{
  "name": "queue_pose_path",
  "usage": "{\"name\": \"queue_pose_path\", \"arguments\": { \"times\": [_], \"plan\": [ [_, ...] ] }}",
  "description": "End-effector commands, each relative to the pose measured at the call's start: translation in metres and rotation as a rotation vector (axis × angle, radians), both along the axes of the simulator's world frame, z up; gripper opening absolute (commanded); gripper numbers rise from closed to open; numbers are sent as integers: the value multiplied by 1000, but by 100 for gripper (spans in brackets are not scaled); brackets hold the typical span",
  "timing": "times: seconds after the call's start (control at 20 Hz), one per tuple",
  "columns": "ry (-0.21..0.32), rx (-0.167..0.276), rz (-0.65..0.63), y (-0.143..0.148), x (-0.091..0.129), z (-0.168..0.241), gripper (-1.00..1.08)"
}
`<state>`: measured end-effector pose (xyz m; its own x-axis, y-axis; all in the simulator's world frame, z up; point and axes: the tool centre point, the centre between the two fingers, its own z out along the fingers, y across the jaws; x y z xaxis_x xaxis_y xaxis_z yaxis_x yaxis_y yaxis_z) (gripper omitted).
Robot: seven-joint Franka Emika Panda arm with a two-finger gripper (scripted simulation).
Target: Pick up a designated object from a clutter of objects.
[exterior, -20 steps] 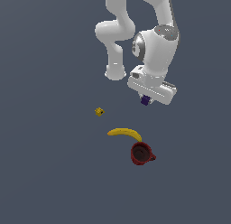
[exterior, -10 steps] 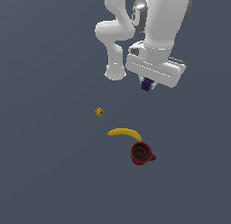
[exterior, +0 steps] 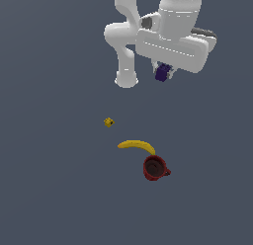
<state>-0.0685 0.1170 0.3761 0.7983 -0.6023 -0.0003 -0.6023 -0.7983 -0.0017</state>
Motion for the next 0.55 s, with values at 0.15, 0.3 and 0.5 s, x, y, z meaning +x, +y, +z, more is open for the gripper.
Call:
{"name": "queue_pose_path", "arguments": {
  "times": [0.15, 0.3, 0.5],
  "plan": [
    [1, -1, 0, -4, 3, 28, -100],
    [1, -1, 0, -6, 4, 36, -100],
    [1, -2, -1, -6, 5, 40, -100]
  ]
}}
